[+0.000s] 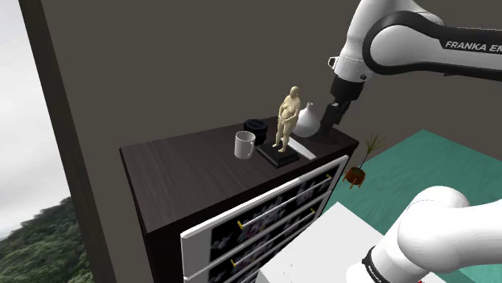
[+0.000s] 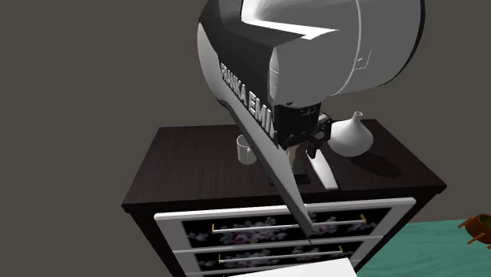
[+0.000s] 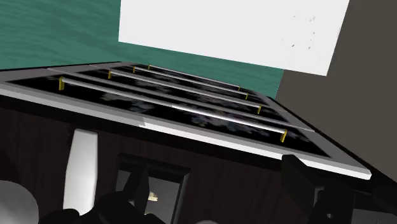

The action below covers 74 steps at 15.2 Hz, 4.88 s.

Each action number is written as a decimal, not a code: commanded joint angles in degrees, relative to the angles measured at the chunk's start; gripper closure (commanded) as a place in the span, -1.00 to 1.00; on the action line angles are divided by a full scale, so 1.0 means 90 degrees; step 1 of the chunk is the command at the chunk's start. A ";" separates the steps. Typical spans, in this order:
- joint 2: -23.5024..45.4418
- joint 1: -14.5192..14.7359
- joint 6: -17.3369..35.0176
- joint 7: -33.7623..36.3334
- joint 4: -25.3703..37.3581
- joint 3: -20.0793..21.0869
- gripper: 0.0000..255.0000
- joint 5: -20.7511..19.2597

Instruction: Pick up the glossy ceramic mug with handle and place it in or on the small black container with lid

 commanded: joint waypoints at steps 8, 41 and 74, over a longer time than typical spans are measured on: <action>0.1687 0.0031 0.1095 0.0374 0.0472 0.0205 -1.00 0.0124; 0.7495 0.0226 0.2783 0.1351 0.4236 0.0510 -1.00 -0.0140; 0.6985 0.0220 0.1357 0.1222 0.5159 0.0549 1.00 -0.0029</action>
